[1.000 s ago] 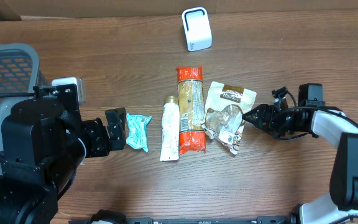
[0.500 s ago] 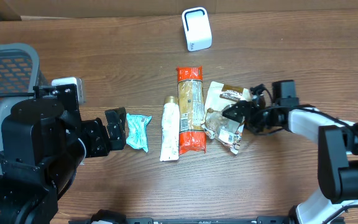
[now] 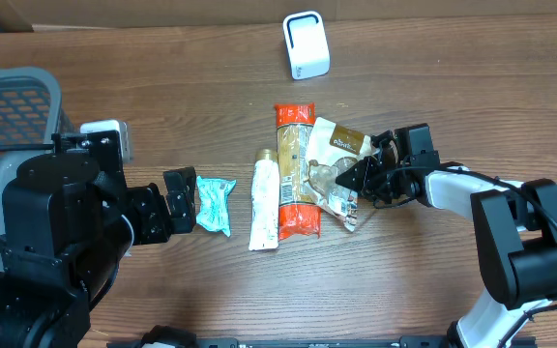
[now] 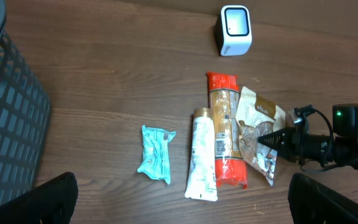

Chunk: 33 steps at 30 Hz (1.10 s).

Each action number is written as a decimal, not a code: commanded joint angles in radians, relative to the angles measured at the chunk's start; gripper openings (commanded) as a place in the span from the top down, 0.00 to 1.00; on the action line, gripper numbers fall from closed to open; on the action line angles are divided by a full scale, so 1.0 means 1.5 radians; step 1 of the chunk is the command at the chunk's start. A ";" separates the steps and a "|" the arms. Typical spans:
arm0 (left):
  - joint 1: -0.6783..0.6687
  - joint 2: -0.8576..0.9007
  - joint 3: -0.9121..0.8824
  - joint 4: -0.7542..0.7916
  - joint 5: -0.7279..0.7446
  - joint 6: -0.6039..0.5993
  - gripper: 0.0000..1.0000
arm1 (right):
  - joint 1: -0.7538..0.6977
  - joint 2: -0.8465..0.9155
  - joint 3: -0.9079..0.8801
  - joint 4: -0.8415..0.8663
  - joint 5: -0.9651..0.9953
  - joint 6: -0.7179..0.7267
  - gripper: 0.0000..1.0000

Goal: Scan the item barcode
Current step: 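Reach the right gripper left and grasp the brown bag, then drag the brown bag rightward and set it down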

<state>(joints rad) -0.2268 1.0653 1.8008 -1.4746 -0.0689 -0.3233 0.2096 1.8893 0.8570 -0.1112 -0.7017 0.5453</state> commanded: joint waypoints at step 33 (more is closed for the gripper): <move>0.003 0.001 0.008 0.000 -0.011 -0.009 0.00 | -0.155 -0.294 -0.080 -0.263 0.307 0.270 0.96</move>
<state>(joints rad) -0.2268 1.0653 1.8008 -1.4742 -0.0692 -0.3233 -0.0517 1.4631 0.7818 -0.5137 -0.4023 0.7704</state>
